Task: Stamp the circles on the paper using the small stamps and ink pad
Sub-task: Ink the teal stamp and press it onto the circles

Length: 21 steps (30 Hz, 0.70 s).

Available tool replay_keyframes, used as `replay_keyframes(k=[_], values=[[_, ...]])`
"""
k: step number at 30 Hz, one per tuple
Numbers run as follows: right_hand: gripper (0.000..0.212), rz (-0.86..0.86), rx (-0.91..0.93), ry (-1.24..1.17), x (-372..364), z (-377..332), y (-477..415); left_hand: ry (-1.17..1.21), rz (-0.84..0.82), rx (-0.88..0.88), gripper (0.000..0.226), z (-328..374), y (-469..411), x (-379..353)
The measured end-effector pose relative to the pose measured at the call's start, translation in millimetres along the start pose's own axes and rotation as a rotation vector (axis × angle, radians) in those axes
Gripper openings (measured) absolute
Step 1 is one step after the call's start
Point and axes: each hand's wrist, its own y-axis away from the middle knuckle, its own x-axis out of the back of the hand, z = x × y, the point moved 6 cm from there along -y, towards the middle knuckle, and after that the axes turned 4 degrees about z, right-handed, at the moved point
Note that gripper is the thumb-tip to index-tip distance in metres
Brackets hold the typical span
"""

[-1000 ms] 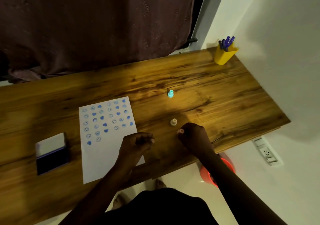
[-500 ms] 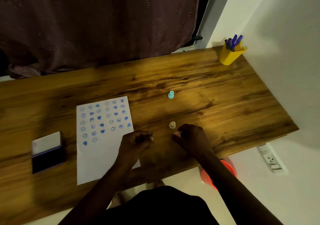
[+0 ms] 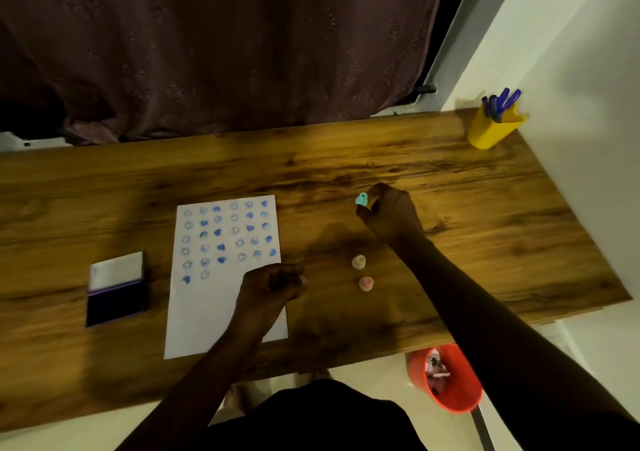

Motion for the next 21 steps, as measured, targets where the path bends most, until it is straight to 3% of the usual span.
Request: replay_keyframes(k=[4,11,16,19,21], values=[[0.046,-0.022,0.019,0.108,-13,-2,-22,0.006,0.034,-0.024,0.021,6,6,7],[0.025,-0.046,0.045,0.125,-19,-5,-28,0.045,0.07,-0.049,0.025,12,9,16],[0.023,-0.019,-0.101,-0.259,-5,-26,-11,0.117,0.072,-0.056,0.04,24,6,16],[0.025,-0.157,-0.238,-0.669,-7,-50,15,0.138,0.061,-0.091,0.042,36,3,16],[0.026,-0.234,-0.255,-0.79,-7,-70,32,0.141,0.063,-0.096,0.033,43,1,19]])
